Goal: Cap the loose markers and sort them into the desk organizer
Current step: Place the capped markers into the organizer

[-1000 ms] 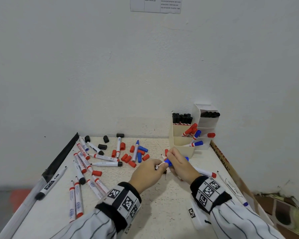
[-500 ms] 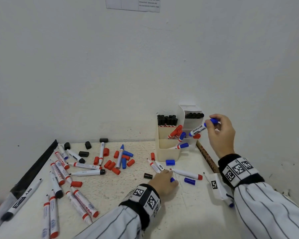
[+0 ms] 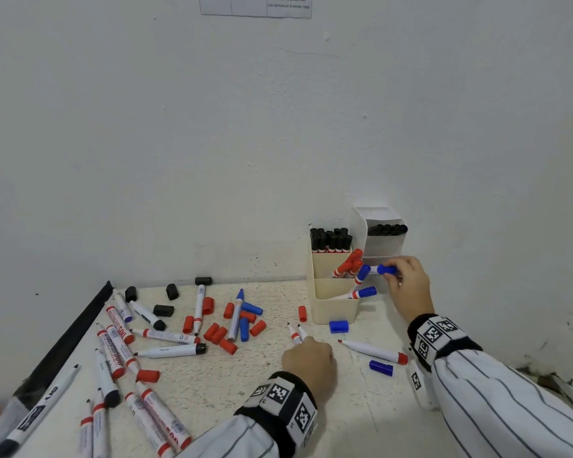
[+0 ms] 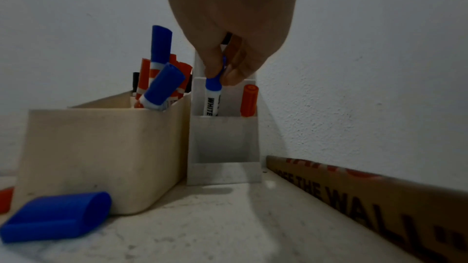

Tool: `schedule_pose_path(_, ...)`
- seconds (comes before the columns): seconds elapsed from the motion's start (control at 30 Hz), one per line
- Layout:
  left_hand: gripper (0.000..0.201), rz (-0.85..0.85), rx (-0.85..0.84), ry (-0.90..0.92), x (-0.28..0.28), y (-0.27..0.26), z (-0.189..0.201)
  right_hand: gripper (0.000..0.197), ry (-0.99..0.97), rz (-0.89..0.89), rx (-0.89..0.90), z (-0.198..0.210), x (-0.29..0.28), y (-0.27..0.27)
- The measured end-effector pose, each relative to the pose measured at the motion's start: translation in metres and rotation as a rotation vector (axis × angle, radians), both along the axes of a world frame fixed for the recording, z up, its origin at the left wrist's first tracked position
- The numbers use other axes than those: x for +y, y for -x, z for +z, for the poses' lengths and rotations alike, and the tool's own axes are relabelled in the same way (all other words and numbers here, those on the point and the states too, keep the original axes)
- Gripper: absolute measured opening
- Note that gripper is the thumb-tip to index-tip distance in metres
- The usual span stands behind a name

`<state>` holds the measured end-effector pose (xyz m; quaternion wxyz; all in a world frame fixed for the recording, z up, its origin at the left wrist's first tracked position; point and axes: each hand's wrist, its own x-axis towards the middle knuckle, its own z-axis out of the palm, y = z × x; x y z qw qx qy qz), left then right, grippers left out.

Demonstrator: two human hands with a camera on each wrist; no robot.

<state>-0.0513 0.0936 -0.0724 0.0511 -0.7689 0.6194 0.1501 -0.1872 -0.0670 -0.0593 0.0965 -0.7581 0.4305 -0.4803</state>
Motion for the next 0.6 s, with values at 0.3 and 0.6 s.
schedule_pose_path(0.3, 0.035, 0.063, 0.021, -0.009, -0.003, -0.006, -0.002, 0.033, -0.265, 0.075, 0.087, -0.009, -0.019, -0.023)
schedule_pose_path(0.6, 0.030, 0.082, 0.008, -0.029, -0.001, -0.004, 0.002, 0.027, -0.309, -0.062, -0.049, -0.009, -0.012, -0.016)
